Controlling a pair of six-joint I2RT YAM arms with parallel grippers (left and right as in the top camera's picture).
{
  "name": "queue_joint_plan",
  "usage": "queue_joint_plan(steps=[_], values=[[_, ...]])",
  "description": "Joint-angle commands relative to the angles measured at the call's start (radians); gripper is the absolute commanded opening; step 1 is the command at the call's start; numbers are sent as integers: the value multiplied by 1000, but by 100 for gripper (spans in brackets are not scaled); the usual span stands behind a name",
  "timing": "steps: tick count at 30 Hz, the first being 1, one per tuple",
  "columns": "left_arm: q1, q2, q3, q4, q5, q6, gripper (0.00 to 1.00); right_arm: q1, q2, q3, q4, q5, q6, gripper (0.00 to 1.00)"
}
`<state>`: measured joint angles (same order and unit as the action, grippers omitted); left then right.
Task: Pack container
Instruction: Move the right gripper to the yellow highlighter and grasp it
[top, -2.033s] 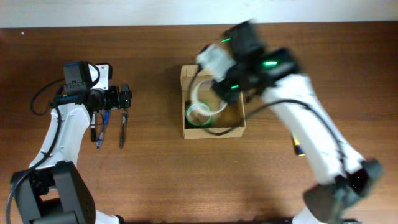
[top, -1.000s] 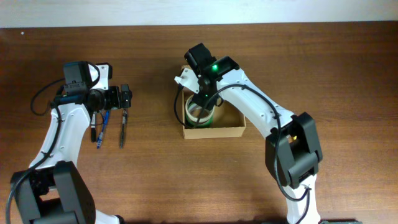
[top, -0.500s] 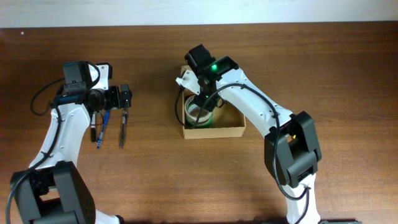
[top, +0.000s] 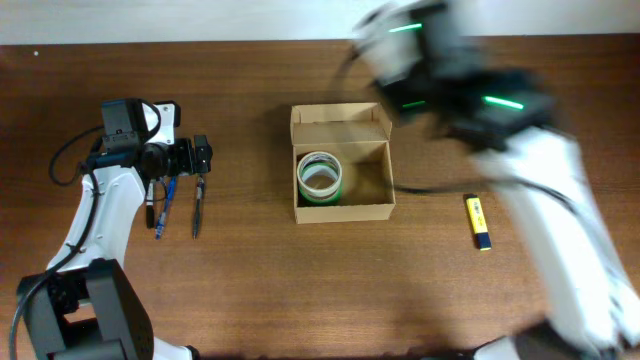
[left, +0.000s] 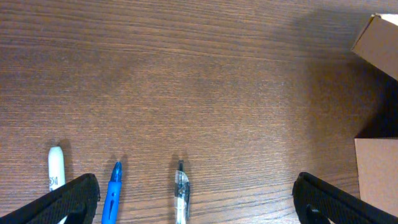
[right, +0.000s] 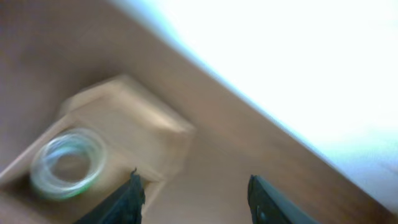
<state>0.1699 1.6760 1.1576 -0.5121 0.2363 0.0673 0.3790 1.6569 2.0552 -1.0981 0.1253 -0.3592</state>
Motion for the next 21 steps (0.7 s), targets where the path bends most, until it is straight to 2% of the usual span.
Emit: queue_joint_plan(steps=[1, 5, 9, 15, 21], values=[[1, 5, 14, 2, 11, 16, 99, -219, -155, -126, 24, 44, 139, 57], [1, 5, 14, 2, 11, 16, 99, -472, -203, -287, -12, -77, 296, 57], [2, 5, 14, 2, 11, 16, 100, -618, -175, -467, -16, -182, 281, 58], [1, 5, 14, 2, 11, 16, 99, -666, -84, -706, 135, -187, 197, 62], [1, 5, 14, 2, 11, 16, 99, -601, 98, -793, 153, -199, 127, 62]])
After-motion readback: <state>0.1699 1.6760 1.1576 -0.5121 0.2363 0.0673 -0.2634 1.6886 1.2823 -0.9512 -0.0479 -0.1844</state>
